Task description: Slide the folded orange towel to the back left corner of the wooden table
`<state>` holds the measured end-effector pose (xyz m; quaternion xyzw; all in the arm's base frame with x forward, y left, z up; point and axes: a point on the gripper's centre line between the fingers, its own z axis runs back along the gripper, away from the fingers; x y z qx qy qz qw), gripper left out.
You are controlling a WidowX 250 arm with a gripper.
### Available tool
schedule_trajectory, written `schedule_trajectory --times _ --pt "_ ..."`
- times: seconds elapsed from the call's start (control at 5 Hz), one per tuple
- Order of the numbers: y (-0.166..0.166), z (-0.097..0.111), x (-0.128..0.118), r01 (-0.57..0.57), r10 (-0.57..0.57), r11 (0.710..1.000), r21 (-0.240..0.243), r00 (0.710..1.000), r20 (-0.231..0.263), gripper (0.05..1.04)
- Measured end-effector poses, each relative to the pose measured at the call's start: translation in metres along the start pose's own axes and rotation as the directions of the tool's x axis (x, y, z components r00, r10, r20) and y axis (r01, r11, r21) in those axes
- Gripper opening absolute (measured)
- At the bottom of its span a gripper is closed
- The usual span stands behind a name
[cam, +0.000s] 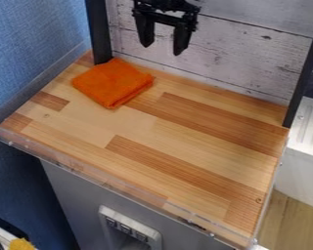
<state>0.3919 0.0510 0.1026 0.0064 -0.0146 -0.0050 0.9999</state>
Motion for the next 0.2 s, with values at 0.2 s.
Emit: schedule_trajectory --times 0.2 --pt "-0.0067 0.0001 -0.0016 -0.006 0.006 1.0 -0.012 1.0 -0.014 0.997"
